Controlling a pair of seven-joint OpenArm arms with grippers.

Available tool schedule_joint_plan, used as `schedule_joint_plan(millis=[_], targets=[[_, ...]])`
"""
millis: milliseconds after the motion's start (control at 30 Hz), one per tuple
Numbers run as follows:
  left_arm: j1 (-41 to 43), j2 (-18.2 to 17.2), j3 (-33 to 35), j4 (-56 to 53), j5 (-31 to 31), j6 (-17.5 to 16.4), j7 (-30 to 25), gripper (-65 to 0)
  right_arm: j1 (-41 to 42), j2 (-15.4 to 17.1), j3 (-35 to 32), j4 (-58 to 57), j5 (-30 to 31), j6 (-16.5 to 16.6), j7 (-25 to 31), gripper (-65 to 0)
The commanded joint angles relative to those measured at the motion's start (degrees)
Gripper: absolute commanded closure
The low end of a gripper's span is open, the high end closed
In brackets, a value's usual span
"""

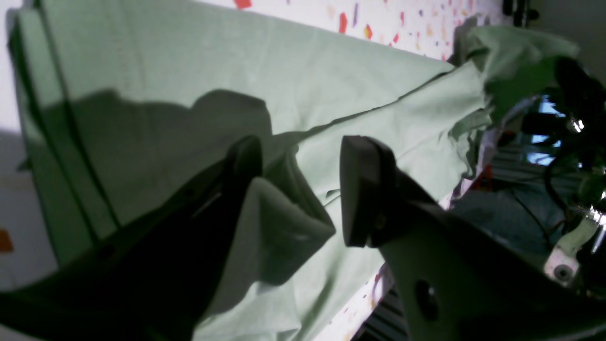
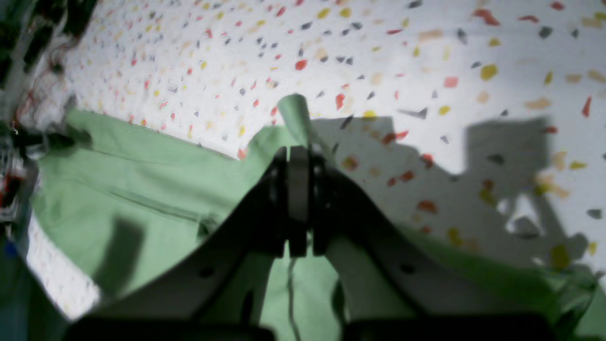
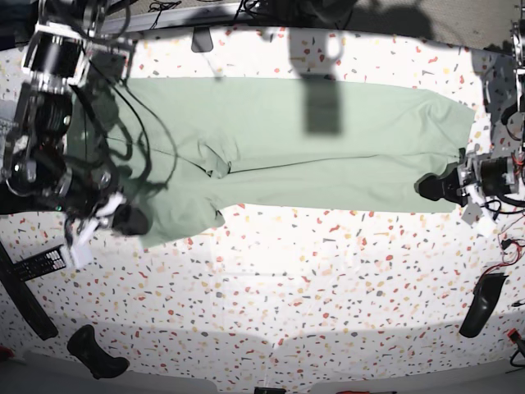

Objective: Fold the T-shirt properly
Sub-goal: 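Lower the folded hem onto the shirt and adjust grips on the edges, then grasp the folded edge ends with both grippers and tuck them inward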

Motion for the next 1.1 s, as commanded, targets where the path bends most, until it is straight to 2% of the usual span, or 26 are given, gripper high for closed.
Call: schedule_joint_plan(millis=[0, 333, 533, 700, 900, 1067], targets=[[-1.31, -1.11, -0.26, 0.68, -1.49, -0.49, -0.17, -24.9, -0.63, 0.81, 0.28, 2.99, 1.11, 0.38, 0.66, 0.0], [-1.29, -1.11, -0.26, 0.68, -1.49, -0.49, -0.17, -24.9, -19.87, 0.81, 0.85, 20.87, 1.09, 0.38, 0.61, 0.0], [-1.31, -1.11, -0.26, 0.68, -1.49, -0.49, -0.17, -24.9, -28.85, 0.83, 5.77, 24.65, 1.03, 0.38, 3.02, 0.0], [-1.31, -1.11, -0.26, 0.68, -1.49, -0.49, -0.22, -24.9, -31.34, 0.83, 9.79, 24.65, -3.1, 0.38, 3.08, 0.0], [-1.31, -1.29, -0.26, 1.73, -0.9, -0.49, -3.61, -25.0, -31.5, 0.81, 9.94, 24.61, -8.0, 0.38, 4.44, 0.0], [-0.81, -1.29, -0.26, 5.35, 8.66, -0.49, -6.86, -25.0, -33.22, 0.83, 9.94, 23.85, -14.49, 0.38, 10.84, 0.0]])
